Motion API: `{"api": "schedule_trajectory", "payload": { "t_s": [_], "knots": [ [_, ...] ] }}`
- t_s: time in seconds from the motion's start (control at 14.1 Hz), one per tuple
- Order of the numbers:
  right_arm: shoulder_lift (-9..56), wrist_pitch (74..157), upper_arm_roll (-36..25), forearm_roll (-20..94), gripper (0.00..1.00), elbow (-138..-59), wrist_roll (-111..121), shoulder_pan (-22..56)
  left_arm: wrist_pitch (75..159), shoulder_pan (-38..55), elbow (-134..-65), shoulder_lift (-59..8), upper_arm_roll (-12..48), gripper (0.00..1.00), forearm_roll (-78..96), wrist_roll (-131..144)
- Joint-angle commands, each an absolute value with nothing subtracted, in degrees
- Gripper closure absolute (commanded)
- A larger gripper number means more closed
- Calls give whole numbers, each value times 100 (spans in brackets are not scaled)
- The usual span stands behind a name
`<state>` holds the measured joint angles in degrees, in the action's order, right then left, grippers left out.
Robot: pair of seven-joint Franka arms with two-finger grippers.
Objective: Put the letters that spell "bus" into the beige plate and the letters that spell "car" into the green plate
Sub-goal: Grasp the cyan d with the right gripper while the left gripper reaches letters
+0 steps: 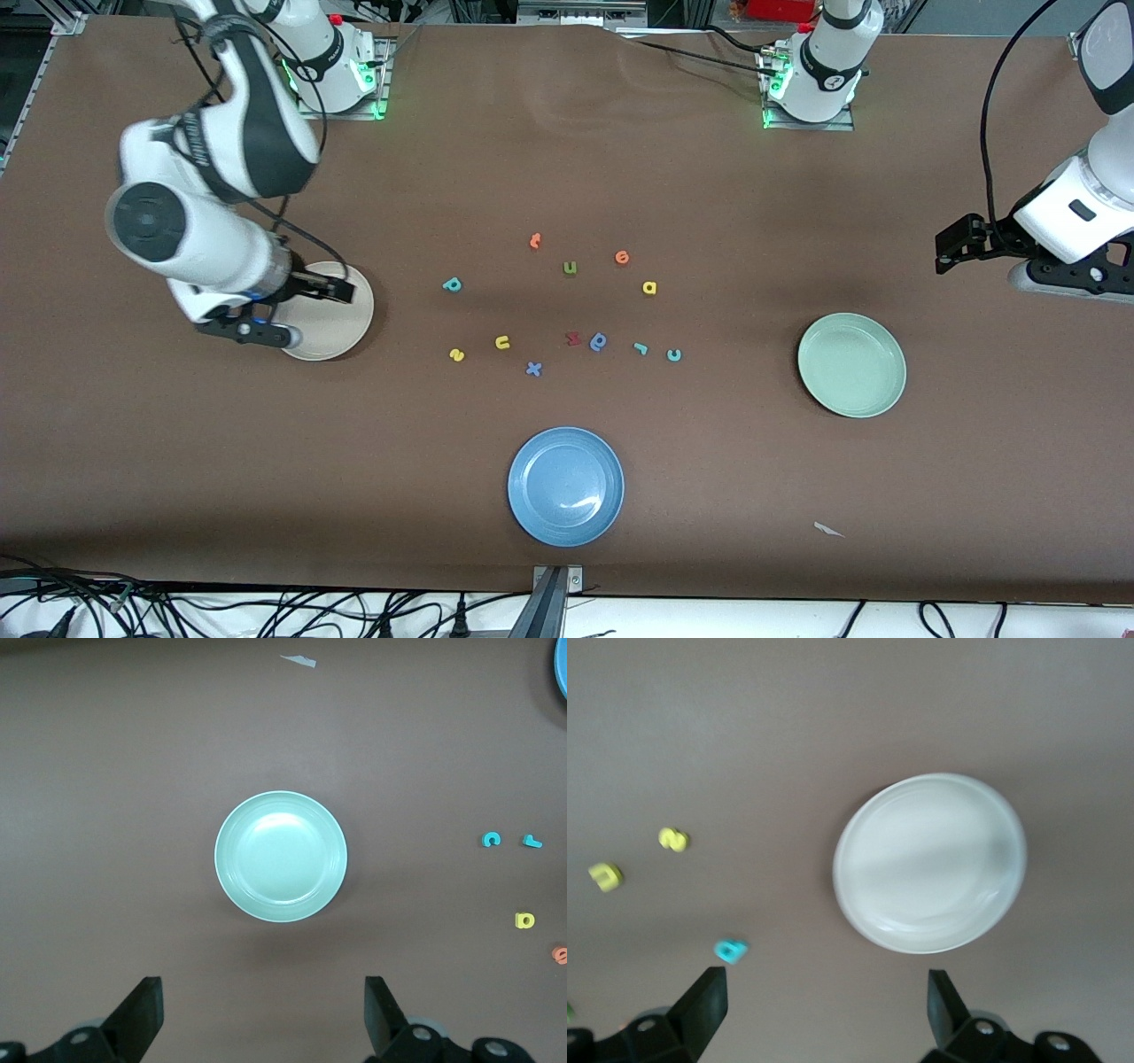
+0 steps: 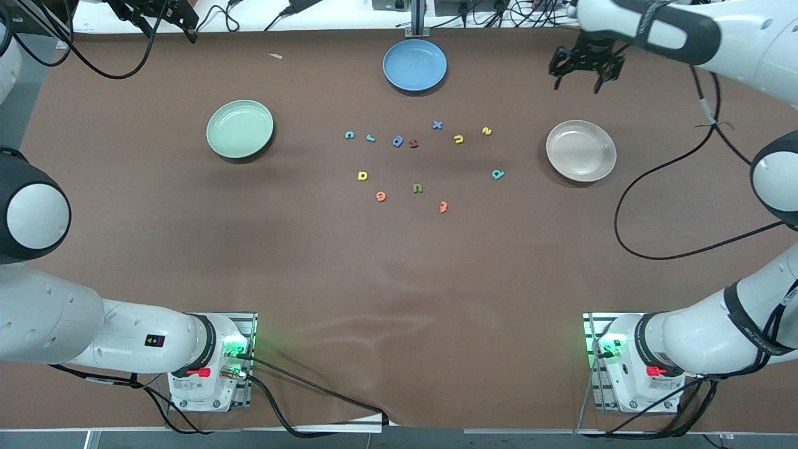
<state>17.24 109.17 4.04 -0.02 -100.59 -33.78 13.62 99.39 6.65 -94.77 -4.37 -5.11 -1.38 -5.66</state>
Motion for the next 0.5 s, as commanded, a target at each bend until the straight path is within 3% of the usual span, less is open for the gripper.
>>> {"api": "schedule_trajectory", "payload": {
  "t_s": [0.0, 0.36, 0.43],
  "knots": [
    [1818, 11800, 378, -44, 0, -10721, -5005, 1889, 9905, 808, -9316, -684, -483, 0, -53, -467],
    [2275, 12787, 378, -35, 1, -11109, -7521, 2600, 10431, 1326, -9422, -1212, -290, 0, 376, 429],
    [2355, 12962, 378, -61, 8, -11257, -7750, 2645, 10528, 1423, -9431, -1343, -238, 0, 465, 552]
  ]
}}
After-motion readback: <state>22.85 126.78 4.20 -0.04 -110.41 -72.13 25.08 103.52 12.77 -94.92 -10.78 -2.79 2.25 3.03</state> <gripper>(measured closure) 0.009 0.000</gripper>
